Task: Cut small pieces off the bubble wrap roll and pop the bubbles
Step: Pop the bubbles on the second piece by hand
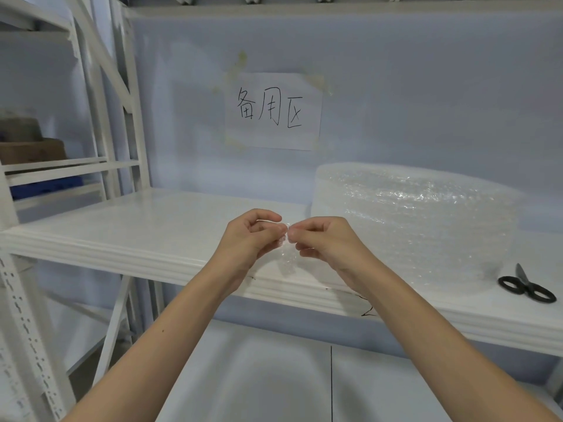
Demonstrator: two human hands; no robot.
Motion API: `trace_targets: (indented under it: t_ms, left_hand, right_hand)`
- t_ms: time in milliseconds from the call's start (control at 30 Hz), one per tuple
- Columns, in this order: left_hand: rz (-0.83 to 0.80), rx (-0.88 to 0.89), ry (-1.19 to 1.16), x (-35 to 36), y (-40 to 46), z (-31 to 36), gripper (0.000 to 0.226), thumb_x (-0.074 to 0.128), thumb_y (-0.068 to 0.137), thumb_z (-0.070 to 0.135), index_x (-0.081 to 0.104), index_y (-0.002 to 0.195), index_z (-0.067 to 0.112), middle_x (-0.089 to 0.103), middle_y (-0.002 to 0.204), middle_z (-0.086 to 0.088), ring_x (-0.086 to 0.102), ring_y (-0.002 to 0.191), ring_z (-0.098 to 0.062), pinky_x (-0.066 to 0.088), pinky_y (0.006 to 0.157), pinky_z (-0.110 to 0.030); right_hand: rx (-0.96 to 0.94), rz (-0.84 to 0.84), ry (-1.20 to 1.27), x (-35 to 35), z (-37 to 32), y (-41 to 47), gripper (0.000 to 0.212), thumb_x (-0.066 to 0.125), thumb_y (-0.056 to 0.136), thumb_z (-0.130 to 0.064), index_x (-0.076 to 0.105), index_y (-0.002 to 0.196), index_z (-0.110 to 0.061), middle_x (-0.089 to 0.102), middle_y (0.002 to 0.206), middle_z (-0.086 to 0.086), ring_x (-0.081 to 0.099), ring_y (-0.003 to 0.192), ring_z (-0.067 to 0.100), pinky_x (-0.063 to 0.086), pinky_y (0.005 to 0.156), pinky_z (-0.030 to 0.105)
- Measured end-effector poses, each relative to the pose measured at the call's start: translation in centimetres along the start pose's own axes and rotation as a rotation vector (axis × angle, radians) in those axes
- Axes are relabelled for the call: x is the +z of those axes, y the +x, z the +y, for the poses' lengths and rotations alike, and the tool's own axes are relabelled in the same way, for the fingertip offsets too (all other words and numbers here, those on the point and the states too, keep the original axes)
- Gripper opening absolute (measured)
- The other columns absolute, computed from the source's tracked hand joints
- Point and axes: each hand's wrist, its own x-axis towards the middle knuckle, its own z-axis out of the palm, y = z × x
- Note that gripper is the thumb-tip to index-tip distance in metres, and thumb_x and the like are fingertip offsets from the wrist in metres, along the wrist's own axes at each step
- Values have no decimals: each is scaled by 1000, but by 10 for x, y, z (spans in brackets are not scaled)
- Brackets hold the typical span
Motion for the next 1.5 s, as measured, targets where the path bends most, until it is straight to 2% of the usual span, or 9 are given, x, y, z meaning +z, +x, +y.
trace_targets:
  t_ms: [367,600,733,900,967,1067,1233,1367,1500]
  left_hand:
    - [35,7,67,-23,9,2,10,70,87,8,69,97,7,72,90,-20,69,81,-21,57,81,-27]
    - [192,35,103,-64,27,6,5,64,92,6,69,92,6,72,89,-14,69,78,-21,59,82,-27]
    - [305,24,81,-87,33,2,8,62,94,8,68,90,6,70,85,-13,68,76,-21,60,77,-24]
    - [401,-26,-107,-104,38,2,8,60,95,7,67,94,4,68,84,-12,68,71,-16,60,70,-22]
    - [403,-49,-190,-109,39,3,8,60,94,7,67,94,4,68,84,-11,68,71,-16,59,70,-24]
    - [386,-54,-212,-114,40,1,8,60,94,6,67,95,4,68,85,-12,68,73,-18,58,72,-26]
    - [365,-47,-180,-113,40,1,8,58,94,4,66,96,3,68,84,-13,68,73,-19,60,71,-24]
    - [342,-43,-123,-114,40,-1,11,55,96,3,66,96,3,67,86,-15,67,75,-21,60,78,-27]
    - [342,-45,-85,-112,39,-1,13,53,96,2,65,97,1,66,87,-16,65,76,-22,60,80,-27]
  right_hand:
    - [36,-25,35,16,2,20,7,75,80,-3,72,87,-4,68,76,10,61,63,17,58,71,26]
    - [139,11,137,36,15,58,13,73,81,2,66,92,4,64,81,19,60,60,21,58,66,27]
    - [219,17,169,53,23,85,10,70,80,10,62,79,4,57,77,18,56,50,20,58,61,28]
    - [280,70,30,69,30,119,16,78,73,5,66,83,4,65,76,17,68,61,29,61,81,42]
    - [265,79,-77,75,32,128,17,78,73,3,62,77,-1,63,67,13,67,61,28,60,81,40]
    - [224,94,-227,80,35,135,22,76,76,-2,55,73,-7,62,61,14,62,57,26,58,72,33]
    - [114,115,-375,82,31,131,17,69,85,-13,58,77,-4,71,77,21,68,56,31,62,74,42]
    - [-9,157,-542,75,21,117,35,52,94,-21,39,63,-12,46,57,6,68,45,29,57,60,32]
    - [-92,139,-622,57,4,75,31,45,91,-21,55,74,3,58,59,13,65,38,21,52,54,30]
